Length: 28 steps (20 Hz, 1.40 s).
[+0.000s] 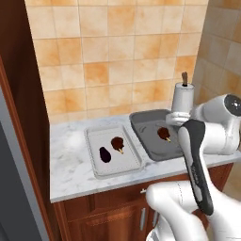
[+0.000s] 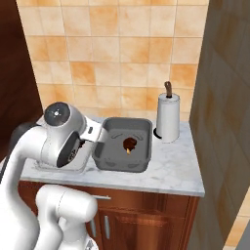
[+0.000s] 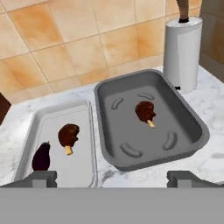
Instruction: Place one eggplant and one steak in each tupperware on the nearby counter, to pack two identical lunches.
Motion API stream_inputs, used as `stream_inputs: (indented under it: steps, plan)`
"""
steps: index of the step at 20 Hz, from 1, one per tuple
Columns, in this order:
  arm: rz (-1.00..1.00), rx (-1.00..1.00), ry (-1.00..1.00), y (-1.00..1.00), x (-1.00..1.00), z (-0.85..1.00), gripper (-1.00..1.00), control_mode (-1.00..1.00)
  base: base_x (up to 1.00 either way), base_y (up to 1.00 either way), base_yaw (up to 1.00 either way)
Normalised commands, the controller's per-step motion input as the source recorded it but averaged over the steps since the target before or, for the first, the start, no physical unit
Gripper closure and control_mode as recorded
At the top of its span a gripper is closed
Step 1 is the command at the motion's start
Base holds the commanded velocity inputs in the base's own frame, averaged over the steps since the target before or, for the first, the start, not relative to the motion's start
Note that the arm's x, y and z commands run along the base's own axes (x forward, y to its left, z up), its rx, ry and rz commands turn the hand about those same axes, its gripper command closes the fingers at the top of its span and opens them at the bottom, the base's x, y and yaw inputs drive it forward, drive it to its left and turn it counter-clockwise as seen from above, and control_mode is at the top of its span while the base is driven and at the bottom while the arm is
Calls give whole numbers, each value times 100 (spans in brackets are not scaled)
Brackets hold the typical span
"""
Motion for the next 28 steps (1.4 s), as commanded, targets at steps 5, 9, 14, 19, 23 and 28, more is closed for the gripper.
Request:
stream_inputs:
  steps: [5,9,14,19,23,28]
  plan:
    - [10,-5,-9,4,-100,18,-100,-100,0,0,0]
    - [0,-13,0,1,-100,12,-100,-100,0,0,0]
    - [0,-15,-1,0,-74,1,-100,100,-19,0,0]
    - [0,0,0,0,0,0,-100,100,-91,0,2]
    - [0,0,0,0,0,0,-100,100,-100,0,7]
    - [0,0,0,0,0,0,-100,100,-100,0,13]
